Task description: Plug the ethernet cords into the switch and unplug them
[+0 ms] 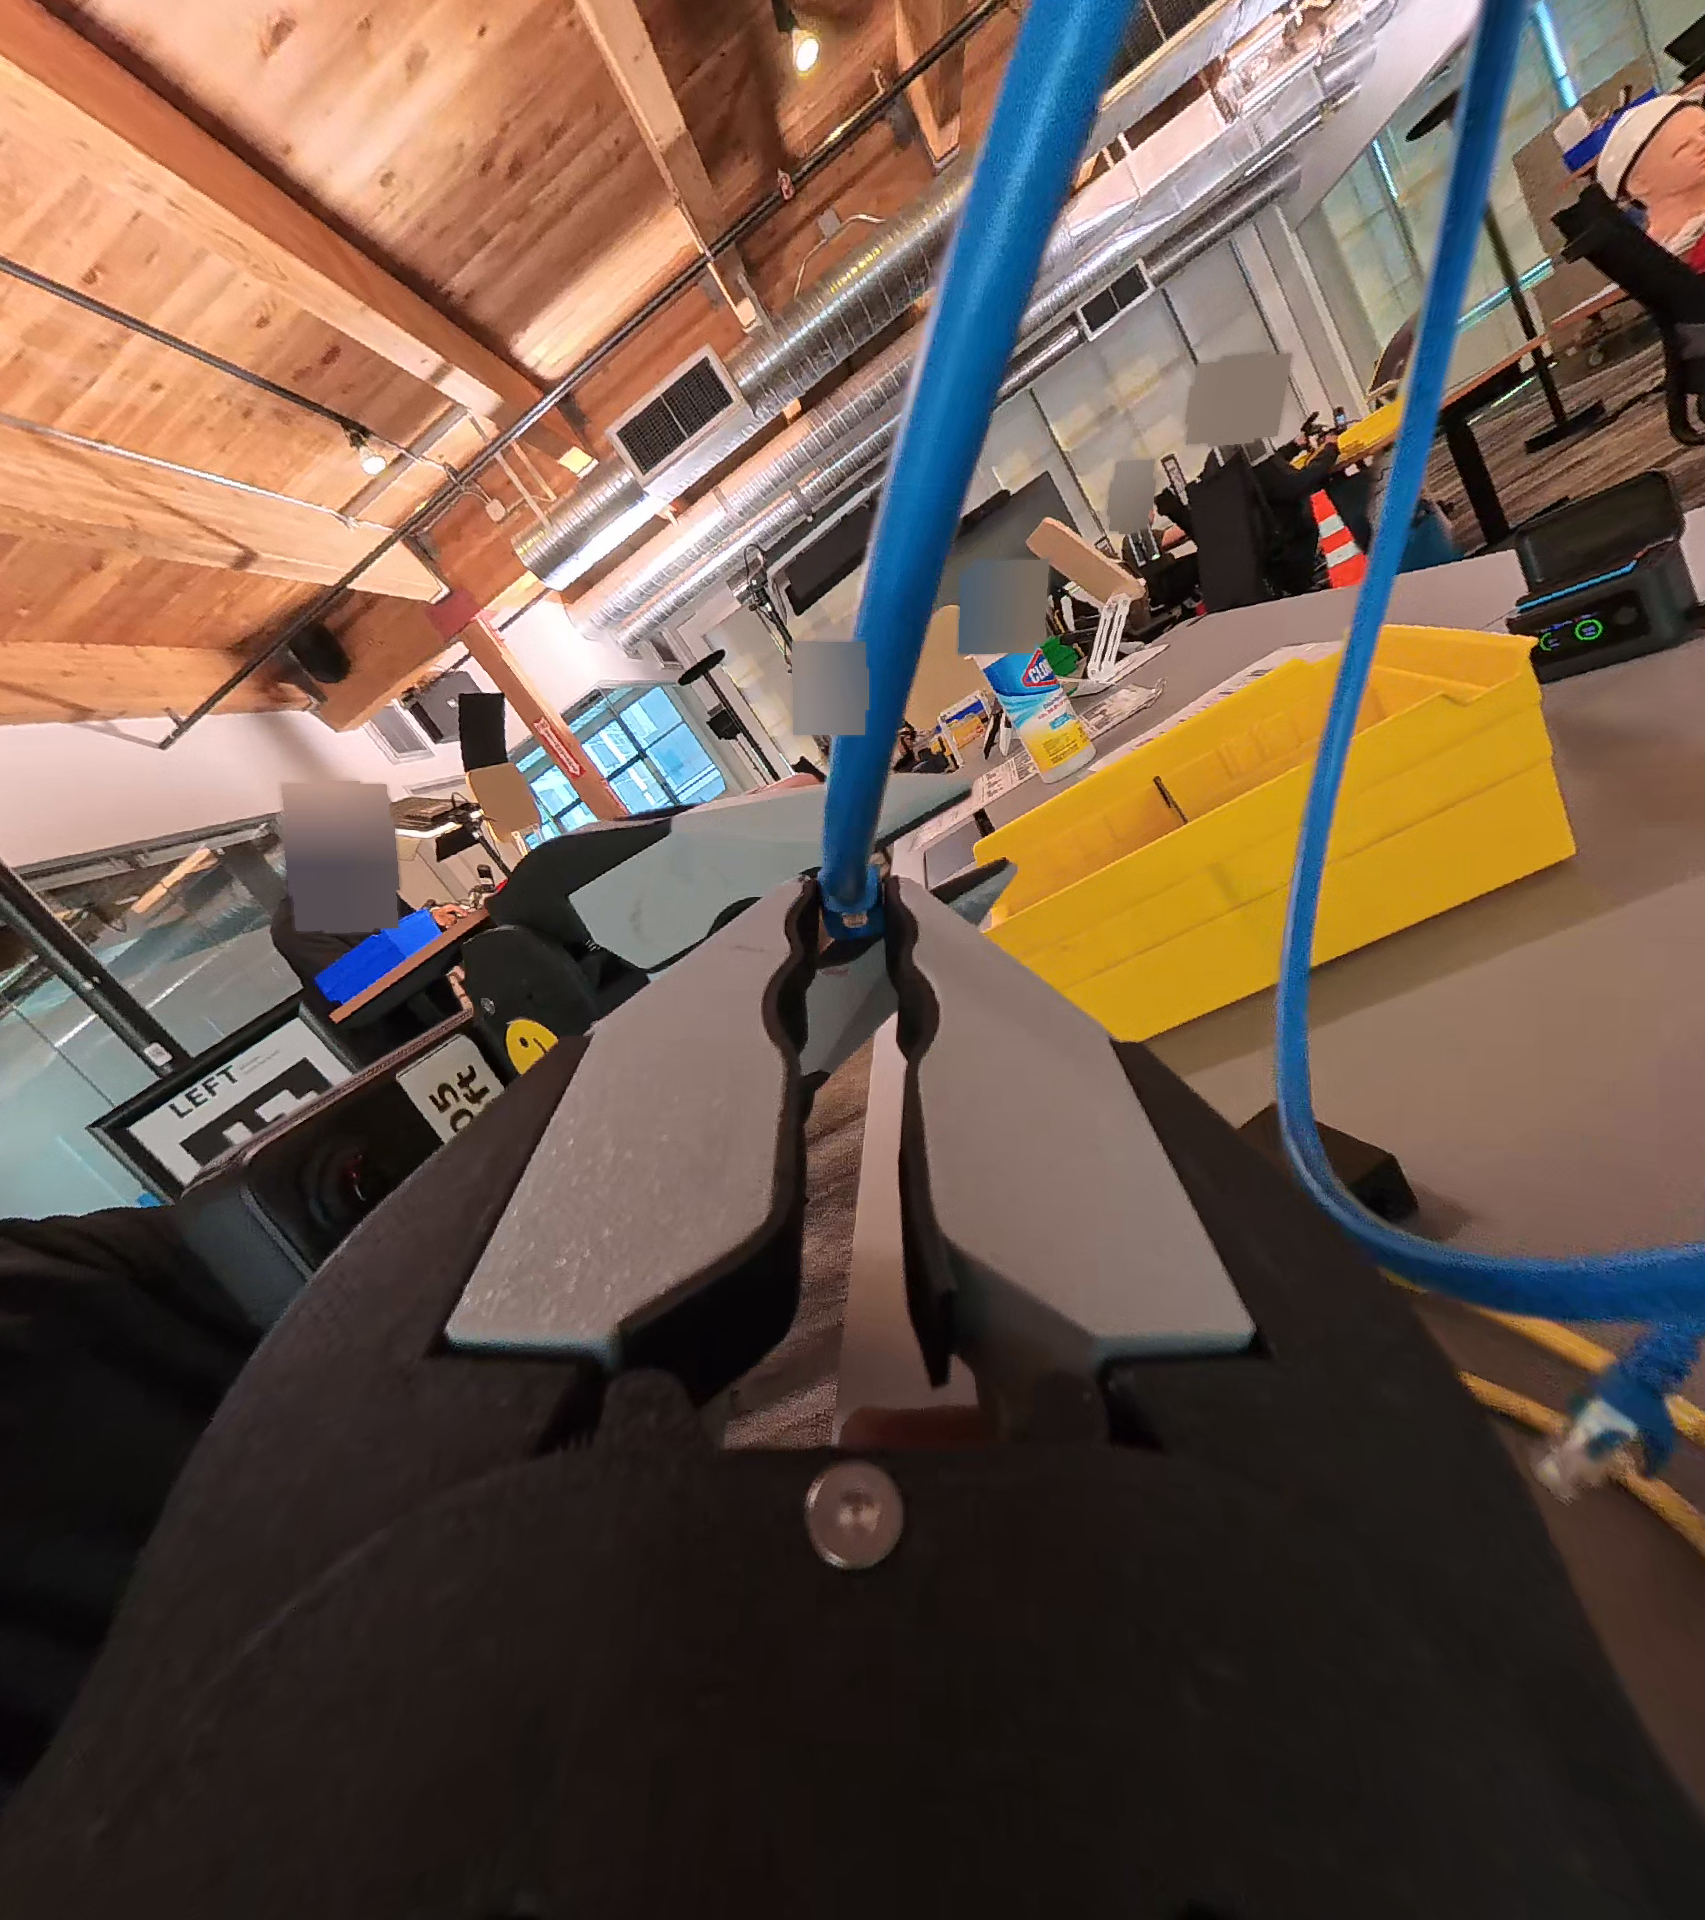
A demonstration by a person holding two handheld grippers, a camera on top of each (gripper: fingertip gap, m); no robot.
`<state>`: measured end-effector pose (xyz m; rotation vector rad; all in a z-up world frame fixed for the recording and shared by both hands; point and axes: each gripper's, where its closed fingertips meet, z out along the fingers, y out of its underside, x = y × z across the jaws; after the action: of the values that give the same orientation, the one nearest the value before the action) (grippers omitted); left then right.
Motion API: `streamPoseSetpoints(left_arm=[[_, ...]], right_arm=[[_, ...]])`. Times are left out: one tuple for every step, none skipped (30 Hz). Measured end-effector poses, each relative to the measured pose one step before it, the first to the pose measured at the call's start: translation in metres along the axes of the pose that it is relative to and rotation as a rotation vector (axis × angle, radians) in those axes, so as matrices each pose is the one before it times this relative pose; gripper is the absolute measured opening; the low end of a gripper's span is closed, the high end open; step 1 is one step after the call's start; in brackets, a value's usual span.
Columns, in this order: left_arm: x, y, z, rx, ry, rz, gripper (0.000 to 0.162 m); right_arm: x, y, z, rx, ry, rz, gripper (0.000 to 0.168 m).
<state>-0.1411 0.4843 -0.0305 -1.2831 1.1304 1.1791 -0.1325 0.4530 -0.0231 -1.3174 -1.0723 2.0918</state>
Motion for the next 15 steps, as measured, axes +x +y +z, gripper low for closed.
streamPoseSetpoints(left_arm=[[0.00069, -0.00051, -0.00059, 0.0032, 0.0047, -0.0161, 0.012], [0.00158, 0.00004, -0.00032, 0.0001, 0.013, -0.0269, 0.012], [0.00267, 0.00045, -0.00019, -0.0014, 0.0204, -0.0368, 0.012], [0.00225, -0.00008, -0.00064, 0.0028, 0.023, -0.0521, 0.013], [0.00187, -0.00074, -0.00129, 0.0114, 0.029, -0.0663, 0.013], [0.00262, 0.00011, -0.00167, 0.0088, 0.0437, -0.0823, 0.013], [0.00172, 0.00158, -0.0018, 0.001, 0.0474, -0.094, 0.015], [-0.00033, 0.00235, -0.0021, 0.0004, 0.0401, -0.0951, 0.028], [-0.00112, 0.00366, -0.00254, -0.0039, 0.0387, -0.087, 0.036], [0.00106, 0.00585, -0.00235, -0.0133, 0.0527, -0.078, 0.043], [0.00515, 0.00981, -0.0017, -0.0334, 0.0767, -0.0727, 0.052], [0.00723, 0.01403, -0.0002, -0.0539, 0.0848, -0.0657, 0.066], [0.00497, 0.01588, 0.00176, -0.0559, 0.0647, -0.0539, 0.073], [0.00107, 0.01569, 0.00372, -0.0434, 0.0348, -0.0343, 0.074], [-0.00012, 0.01557, 0.00534, -0.0342, 0.0227, -0.0173, 0.075]], right_arm=[[-0.00056, 0.00028, -0.00009, -0.002, -0.0016, -0.003, 0.008], [0.00001, 0.0007, 0.00001, -0.0062, 0.0053, -0.012, 0.008], [0.00069, 0.0013, 0.00007, -0.0111, 0.0119, -0.0179, 0.008], [0.00026, 0.00125, 0.00016, -0.0113, 0.0102, -0.0222, 0.008], [-0.00084, 0.00097, 0.00023, -0.0099, 0.0023, -0.0189, 0.008], [-0.00132, 0.00072, 0.0, -0.0101, -0.0034, -0.0103, 0.008], [-0.00157, -0.00096, -0.00089, -0.0012, -0.0054, -0.0089, 0.008], [-0.00132, -0.00275, -0.00215, 0.0089, -0.0032, -0.0129, 0.008], [-0.00013, -0.00292, -0.00295, 0.0074, 0.0039, -0.0145, 0.008], [0.00025, -0.00241, -0.00332, 0.0023, 0.0045, -0.014, 0.008], [-0.00084, -0.00269, -0.00343, 0.0039, -0.0031, -0.0132, 0.008], [-0.00209, -0.00318, -0.0032, 0.0072, -0.0127, -0.0107, 0.008], [-0.00318, -0.00328, -0.00276, 0.0089, -0.0207, -0.008, 0.008], [-0.00402, -0.00359, -0.0023, 0.0119, -0.0233, -0.008, 0.008], [-0.00386, -0.00327, -0.00173, 0.0127, -0.0213, -0.0106, 0.008]])
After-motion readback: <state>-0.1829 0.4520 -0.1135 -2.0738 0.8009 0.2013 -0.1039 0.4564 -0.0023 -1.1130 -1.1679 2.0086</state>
